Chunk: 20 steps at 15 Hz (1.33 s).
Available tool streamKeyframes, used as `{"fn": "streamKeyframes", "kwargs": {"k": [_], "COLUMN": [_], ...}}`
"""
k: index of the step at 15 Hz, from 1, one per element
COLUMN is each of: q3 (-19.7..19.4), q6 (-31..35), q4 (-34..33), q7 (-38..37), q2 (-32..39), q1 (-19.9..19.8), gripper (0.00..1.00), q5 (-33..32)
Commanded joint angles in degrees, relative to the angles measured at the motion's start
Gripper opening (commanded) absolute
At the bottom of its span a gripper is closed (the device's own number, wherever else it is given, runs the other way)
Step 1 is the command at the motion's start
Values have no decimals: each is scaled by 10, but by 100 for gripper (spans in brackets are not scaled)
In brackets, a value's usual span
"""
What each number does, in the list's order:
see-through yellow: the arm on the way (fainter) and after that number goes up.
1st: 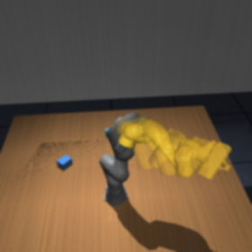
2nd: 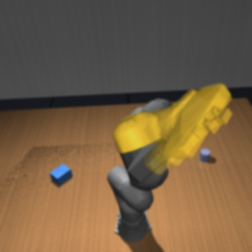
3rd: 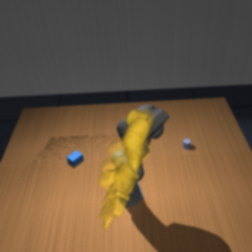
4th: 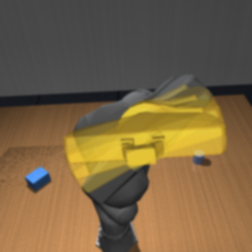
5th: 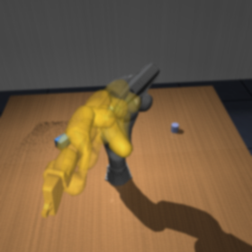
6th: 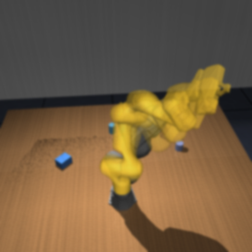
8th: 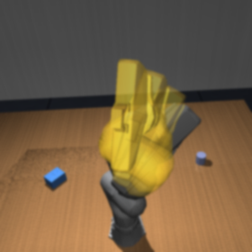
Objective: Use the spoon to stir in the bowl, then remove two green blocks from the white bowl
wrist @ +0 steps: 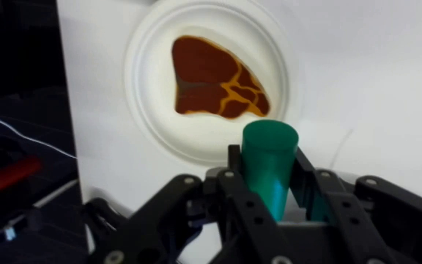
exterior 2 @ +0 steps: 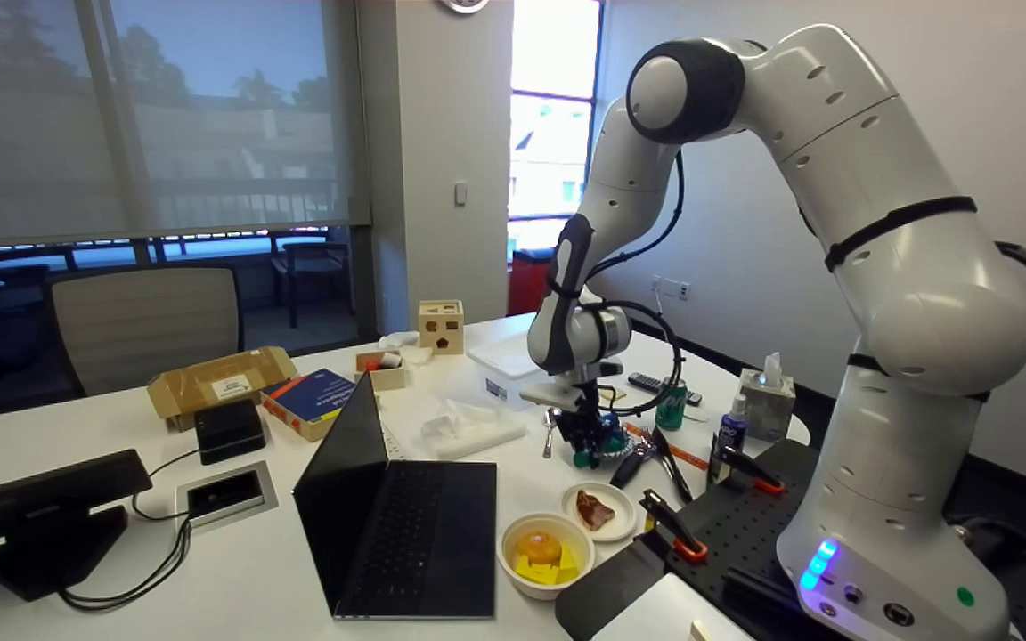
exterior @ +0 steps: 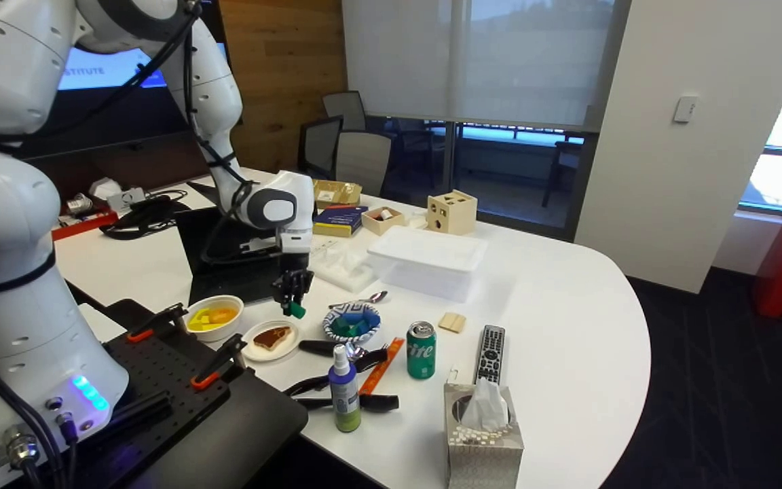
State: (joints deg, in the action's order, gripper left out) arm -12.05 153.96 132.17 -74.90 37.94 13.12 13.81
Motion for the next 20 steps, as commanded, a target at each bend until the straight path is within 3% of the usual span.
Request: {"fn": "streamKeyframes", "kwargs": {"k": [1,10,11,12,14,18,20], "q3": [2,37,41,42,42,15,-13], "q6": [-36,-82,-81,-79,-75,-90,-79], "q4": [25,-8,-10,-14,-19,-47,-63], "q7": [-59,-26,-27,-28,-26,-17,-22], "q2": [-10,14,16,20,22,22,20], "q1": [2,-56,-62,-64,-67,-63,-58], "gripper": [9,9,13,59,66,98,100], "q5": [-5,-1,0,-3,-8,-36,-67]}}
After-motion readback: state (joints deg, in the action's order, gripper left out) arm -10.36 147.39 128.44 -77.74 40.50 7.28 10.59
